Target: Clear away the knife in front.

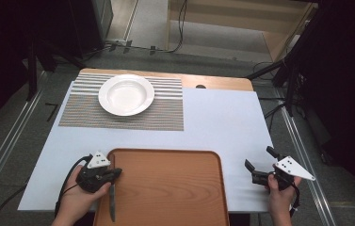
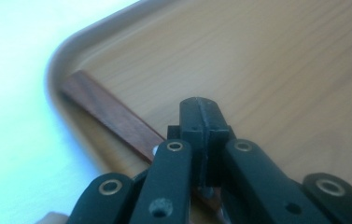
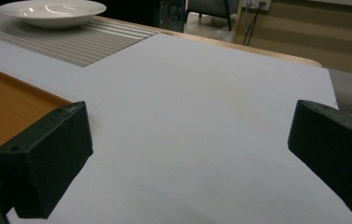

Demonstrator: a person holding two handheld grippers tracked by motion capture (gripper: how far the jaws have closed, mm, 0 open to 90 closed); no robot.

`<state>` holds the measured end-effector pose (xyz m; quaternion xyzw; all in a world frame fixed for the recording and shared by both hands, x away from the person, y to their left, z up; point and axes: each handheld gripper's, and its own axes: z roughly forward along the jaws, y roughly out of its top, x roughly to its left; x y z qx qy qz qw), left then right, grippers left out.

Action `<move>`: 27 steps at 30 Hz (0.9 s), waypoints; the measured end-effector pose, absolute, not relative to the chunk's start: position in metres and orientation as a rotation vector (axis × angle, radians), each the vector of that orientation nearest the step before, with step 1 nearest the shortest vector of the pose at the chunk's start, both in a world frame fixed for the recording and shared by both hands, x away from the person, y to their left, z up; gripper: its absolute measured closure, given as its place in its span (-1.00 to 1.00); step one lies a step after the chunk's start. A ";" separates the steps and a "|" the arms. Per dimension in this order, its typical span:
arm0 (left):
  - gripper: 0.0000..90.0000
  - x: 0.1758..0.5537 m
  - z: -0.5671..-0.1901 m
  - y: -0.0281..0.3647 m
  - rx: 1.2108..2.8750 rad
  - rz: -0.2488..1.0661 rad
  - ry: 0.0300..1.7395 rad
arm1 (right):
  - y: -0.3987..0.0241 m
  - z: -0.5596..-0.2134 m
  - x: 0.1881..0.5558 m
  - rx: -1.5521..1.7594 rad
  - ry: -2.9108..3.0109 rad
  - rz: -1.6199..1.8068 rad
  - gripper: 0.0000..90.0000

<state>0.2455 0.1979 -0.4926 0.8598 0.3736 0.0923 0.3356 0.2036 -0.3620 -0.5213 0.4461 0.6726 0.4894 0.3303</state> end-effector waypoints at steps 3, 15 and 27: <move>0.98 0.246 -0.493 0.203 2.240 0.246 0.975 | -0.362 -0.521 0.204 1.167 1.759 1.279 -1.00; 0.23 0.244 -0.485 0.211 2.110 0.291 0.926 | -0.362 -0.521 0.204 1.167 1.761 1.276 -1.00; -0.46 0.242 -0.475 0.227 1.957 0.335 0.892 | -0.362 -0.521 0.204 1.163 1.762 1.275 -1.00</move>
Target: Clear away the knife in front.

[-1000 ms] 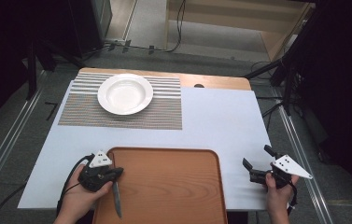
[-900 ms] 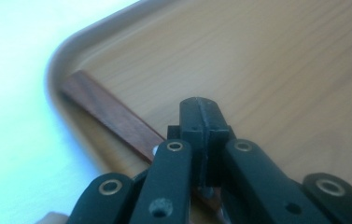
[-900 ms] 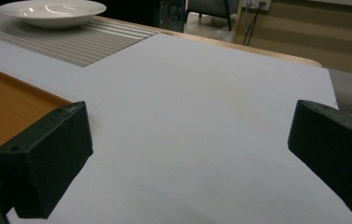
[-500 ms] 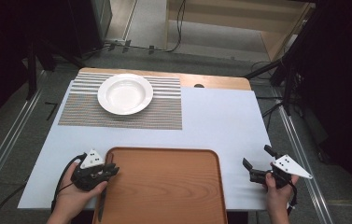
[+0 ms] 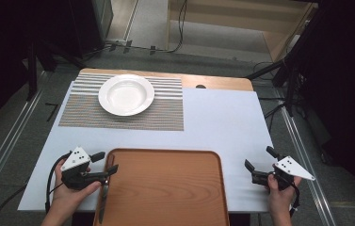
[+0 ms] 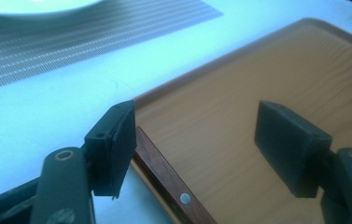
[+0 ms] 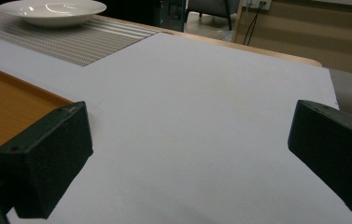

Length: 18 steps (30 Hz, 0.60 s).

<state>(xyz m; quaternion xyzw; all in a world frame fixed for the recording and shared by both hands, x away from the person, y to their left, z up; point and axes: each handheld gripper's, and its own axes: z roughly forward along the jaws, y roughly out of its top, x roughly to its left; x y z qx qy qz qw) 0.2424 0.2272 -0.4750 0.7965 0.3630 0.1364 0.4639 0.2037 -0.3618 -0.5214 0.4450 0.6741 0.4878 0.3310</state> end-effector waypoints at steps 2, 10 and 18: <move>-0.57 0.243 -0.474 0.230 1.939 0.330 0.891 | -0.362 -0.521 0.204 1.164 1.762 1.276 -1.00; -0.88 0.245 -0.470 0.242 1.861 0.323 0.906 | -0.362 -0.521 0.204 1.162 1.763 1.277 -1.00; -1.00 0.247 -0.469 0.256 1.827 0.384 0.978 | -0.362 -0.521 0.204 1.161 1.764 1.277 -1.00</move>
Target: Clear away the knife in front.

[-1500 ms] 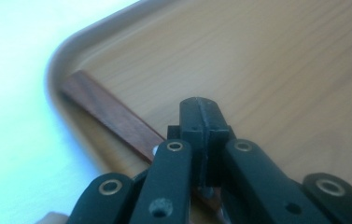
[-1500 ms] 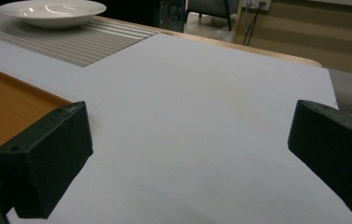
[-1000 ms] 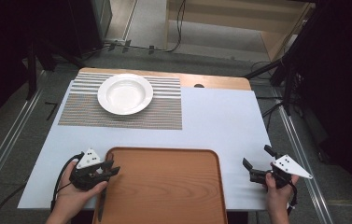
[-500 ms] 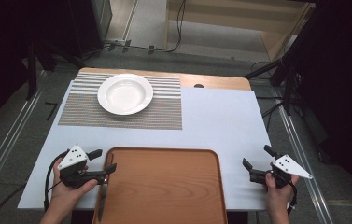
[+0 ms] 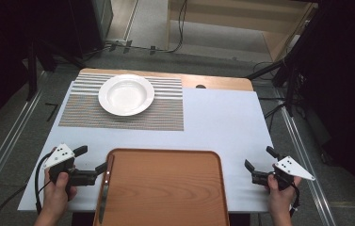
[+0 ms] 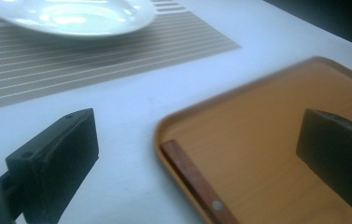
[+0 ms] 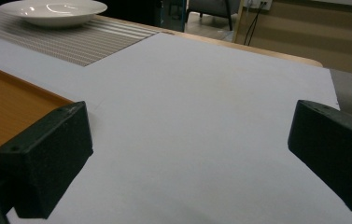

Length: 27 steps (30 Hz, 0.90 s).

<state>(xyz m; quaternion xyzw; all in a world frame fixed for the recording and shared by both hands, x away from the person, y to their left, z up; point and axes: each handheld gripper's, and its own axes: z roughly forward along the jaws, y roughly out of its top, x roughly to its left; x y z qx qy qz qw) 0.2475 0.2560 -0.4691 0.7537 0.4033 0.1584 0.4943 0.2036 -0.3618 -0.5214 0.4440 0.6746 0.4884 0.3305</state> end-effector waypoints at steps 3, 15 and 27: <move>-1.00 0.247 -0.469 0.261 1.813 0.425 0.994 | -0.362 -0.521 0.204 1.163 1.765 1.277 -1.00; -1.00 0.252 -0.471 0.286 1.773 0.461 1.019 | -0.361 -0.521 0.204 1.165 1.765 1.276 -1.00; -1.00 0.257 -0.473 0.314 1.730 0.492 1.077 | -0.361 -0.521 0.204 1.170 1.763 1.275 -1.00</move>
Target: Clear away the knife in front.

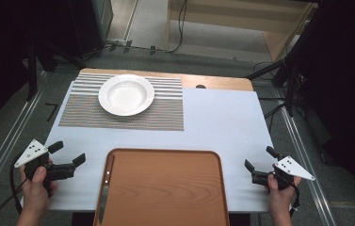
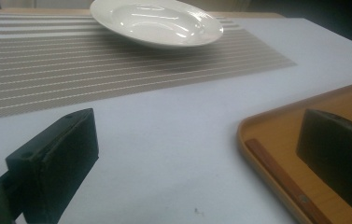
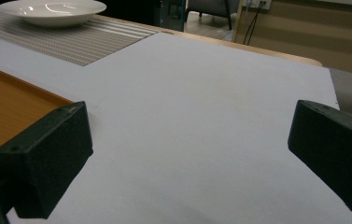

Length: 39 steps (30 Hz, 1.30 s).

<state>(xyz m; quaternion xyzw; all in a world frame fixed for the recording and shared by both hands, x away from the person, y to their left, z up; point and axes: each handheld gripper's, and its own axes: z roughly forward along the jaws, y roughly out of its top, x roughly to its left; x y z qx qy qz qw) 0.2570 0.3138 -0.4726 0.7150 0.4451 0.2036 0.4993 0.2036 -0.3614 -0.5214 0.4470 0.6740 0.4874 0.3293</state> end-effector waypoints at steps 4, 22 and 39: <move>-1.00 0.258 -0.474 0.320 1.726 0.502 1.090 | -0.362 -0.521 0.204 1.170 1.763 1.275 -1.00; -1.00 0.266 -0.483 0.350 1.688 0.533 1.123 | -0.361 -0.521 0.204 1.171 1.765 1.275 -1.00; -1.00 0.261 -0.489 0.354 1.627 0.543 1.095 | -0.360 -0.521 0.204 1.164 1.772 1.261 -1.00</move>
